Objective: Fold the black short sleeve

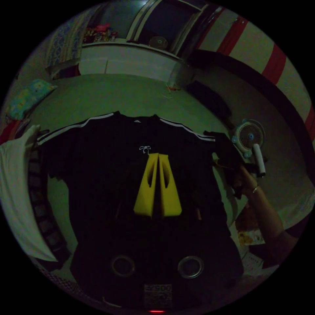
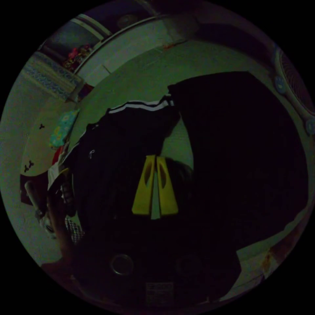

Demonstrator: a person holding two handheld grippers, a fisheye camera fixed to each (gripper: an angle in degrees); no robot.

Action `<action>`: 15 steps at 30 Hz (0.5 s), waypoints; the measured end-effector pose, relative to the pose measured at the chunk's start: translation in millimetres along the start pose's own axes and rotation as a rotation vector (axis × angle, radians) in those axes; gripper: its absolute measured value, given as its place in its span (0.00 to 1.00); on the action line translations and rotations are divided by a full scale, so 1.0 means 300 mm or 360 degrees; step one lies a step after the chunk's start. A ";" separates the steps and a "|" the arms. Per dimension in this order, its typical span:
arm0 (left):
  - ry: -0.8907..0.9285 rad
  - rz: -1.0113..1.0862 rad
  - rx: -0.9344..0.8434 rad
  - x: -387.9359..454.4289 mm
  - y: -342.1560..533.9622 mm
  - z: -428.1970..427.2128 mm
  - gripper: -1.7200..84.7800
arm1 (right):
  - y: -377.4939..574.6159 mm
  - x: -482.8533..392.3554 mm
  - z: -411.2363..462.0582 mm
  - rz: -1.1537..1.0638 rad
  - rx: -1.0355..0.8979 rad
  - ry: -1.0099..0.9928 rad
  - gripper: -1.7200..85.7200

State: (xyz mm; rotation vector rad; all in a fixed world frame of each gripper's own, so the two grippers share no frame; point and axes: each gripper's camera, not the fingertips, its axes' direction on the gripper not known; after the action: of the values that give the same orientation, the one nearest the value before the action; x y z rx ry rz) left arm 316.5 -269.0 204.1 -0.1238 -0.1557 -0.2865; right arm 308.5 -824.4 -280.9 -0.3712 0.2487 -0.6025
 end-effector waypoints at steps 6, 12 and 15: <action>-0.0007 0.0018 -0.0027 -0.042 -0.041 0.044 0.02 | 0.039 -0.014 0.033 0.0019 -0.0165 0.0066 0.01; 0.0014 -0.0005 -0.0041 -0.096 -0.069 0.080 0.02 | -0.053 -0.111 -0.046 -0.0193 0.0231 0.0076 0.08; 0.0014 -0.0005 -0.0043 -0.120 -0.082 0.094 0.02 | -0.147 -0.174 -0.018 -0.0266 0.0268 0.0158 0.14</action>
State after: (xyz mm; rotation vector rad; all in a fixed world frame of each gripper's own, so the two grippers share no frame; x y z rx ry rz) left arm 271.4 -278.5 228.1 -0.1494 -0.1435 -0.2923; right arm 242.9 -828.6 -261.6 -0.2010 0.2613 -0.8021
